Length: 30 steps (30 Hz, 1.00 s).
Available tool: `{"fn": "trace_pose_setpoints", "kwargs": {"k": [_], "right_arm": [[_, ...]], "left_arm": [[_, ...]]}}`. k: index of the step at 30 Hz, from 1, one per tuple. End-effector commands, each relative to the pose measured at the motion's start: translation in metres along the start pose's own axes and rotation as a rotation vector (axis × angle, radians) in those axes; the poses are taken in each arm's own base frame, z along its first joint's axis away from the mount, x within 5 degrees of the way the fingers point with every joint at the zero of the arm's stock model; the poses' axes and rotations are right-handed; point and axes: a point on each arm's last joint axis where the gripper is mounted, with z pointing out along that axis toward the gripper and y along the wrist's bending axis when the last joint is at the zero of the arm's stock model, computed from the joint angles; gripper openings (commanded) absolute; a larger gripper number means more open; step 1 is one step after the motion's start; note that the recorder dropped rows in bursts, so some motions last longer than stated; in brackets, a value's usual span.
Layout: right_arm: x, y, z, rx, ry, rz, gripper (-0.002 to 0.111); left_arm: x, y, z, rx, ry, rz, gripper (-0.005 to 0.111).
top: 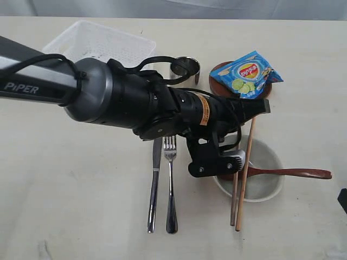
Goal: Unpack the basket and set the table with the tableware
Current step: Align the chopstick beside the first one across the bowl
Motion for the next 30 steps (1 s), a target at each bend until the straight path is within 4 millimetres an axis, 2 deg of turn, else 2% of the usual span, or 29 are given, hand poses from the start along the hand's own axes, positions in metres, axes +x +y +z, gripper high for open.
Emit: {"fn": "trace_pose_setpoints", "kwargs": {"k": [1,23,30], "right_arm": [[0.0005,0.0001,0.0000,0.001,-0.007,0.003,0.000],[0.0005,0.0001,0.0000,0.001,-0.007,0.003,0.000],[0.0005,0.0001,0.0000,0.001,-0.007,0.003,0.000]], "left_arm": [[-0.0016,0.0029,0.0000,-0.004,-0.003,-0.007,0.000],[-0.0060,0.0061,0.0001,-0.010,-0.011,0.001,0.000],[-0.0098,0.0004,0.0062,0.007,-0.023,0.001,0.000]]}}
